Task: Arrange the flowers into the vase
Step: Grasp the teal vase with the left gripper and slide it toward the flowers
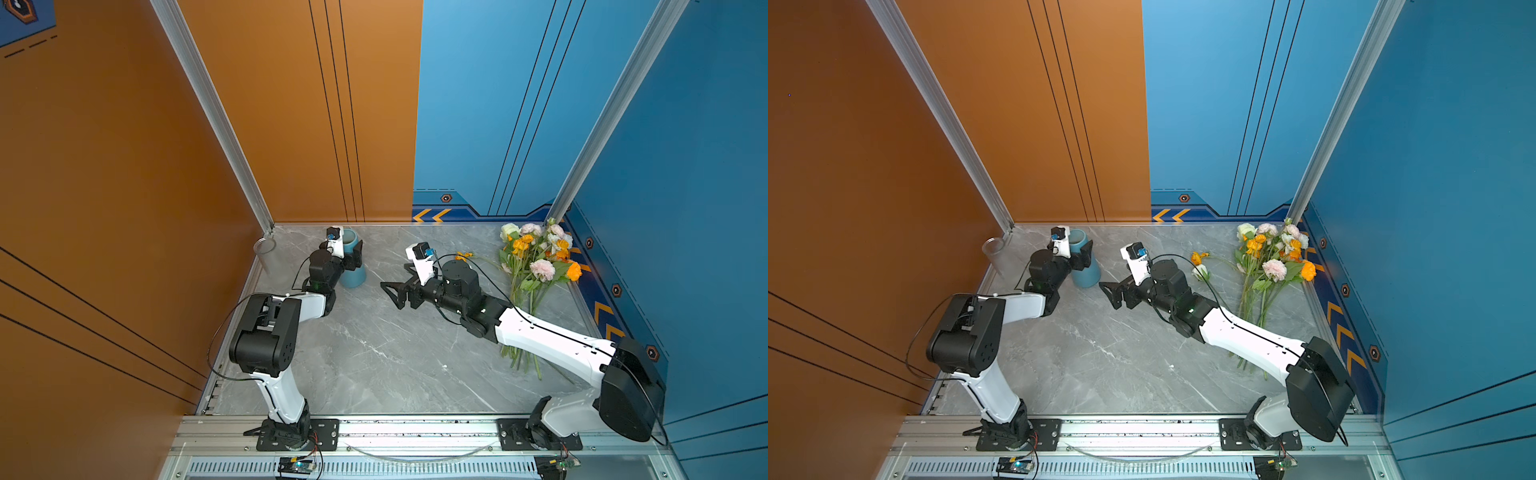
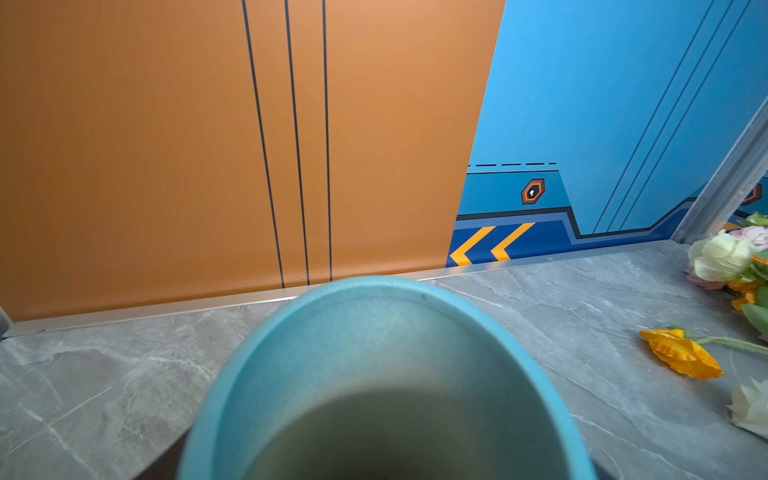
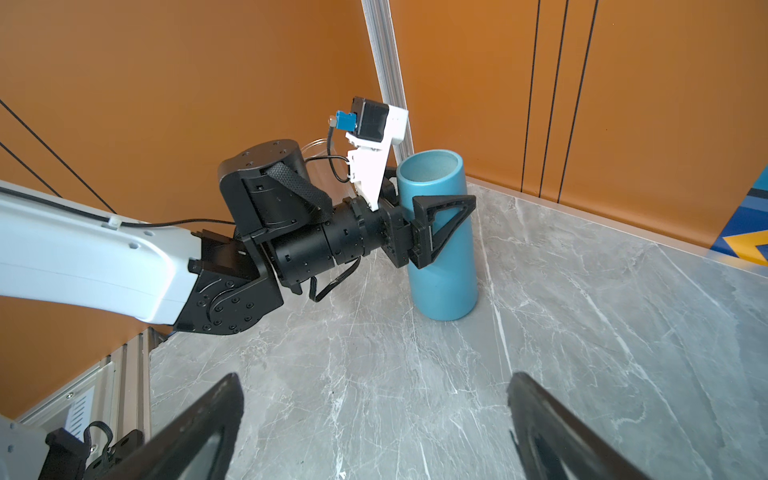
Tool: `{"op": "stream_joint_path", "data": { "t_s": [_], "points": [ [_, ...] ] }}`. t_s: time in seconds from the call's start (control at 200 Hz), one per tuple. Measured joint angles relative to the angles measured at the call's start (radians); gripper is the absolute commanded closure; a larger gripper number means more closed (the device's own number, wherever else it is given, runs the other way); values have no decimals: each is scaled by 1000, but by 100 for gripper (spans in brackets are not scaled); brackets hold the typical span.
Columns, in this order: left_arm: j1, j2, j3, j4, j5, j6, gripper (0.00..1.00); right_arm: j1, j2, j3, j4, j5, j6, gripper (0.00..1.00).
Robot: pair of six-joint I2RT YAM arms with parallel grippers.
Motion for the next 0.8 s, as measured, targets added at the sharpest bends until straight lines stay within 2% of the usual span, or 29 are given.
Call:
{"op": "stream_joint_path", "data": {
  "t_s": [0.165, 0.31, 0.405, 0.651, 0.796],
  "points": [
    [-3, 1, -59, 114, 58, -42, 62, -3, -18, -6, -13, 10, 0, 0],
    [-45, -8, -114, 195, 70, -92, 63, -40, -109, -53, -89, 90, 12, 0],
    [-138, -46, -161, 208, 54, -93, 64, -115, -201, -116, -160, 160, 42, 0],
    [-475, -82, -207, 214, 6, -74, 64, -311, -456, -314, -380, 285, 124, 0],
    [-571, -82, -207, 214, -29, -73, 64, -377, -590, -364, -474, 281, 135, 0]
  ]
}}
